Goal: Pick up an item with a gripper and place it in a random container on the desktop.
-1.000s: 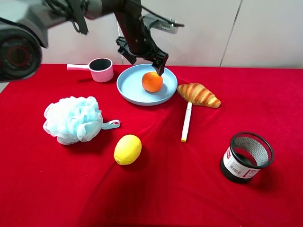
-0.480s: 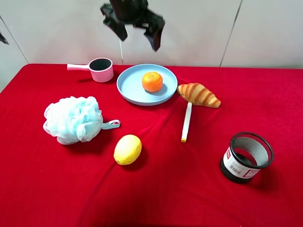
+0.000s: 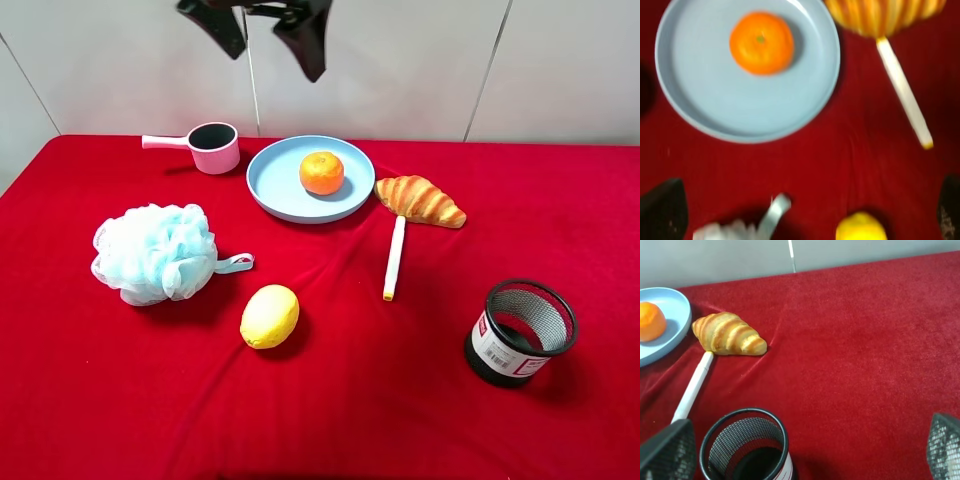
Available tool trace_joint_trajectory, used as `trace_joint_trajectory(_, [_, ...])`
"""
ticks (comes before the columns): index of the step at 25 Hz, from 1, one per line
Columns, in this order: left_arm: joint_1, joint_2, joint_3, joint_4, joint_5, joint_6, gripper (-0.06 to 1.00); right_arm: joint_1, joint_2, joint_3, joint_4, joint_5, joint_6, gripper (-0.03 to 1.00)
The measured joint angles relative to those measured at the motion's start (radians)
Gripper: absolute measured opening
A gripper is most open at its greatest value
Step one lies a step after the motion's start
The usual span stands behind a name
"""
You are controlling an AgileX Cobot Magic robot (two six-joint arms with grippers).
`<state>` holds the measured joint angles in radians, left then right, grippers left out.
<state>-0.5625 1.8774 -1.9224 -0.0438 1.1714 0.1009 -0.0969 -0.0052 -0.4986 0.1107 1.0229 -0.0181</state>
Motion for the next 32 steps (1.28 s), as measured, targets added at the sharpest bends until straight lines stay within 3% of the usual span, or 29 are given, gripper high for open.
trace_joint_trajectory(19, [0.0, -0.603, 0.621, 0.0, 0.0, 0.024, 0.99, 0.0, 0.0, 0.0, 0.0, -0.003, 0.0, 0.69])
trace_joint_trajectory(32, [0.0, -1.097, 0.954, 0.0, 0.002, 0.024, 0.99, 0.0, 0.0, 0.0, 0.0, -0.003, 0.0, 0.69])
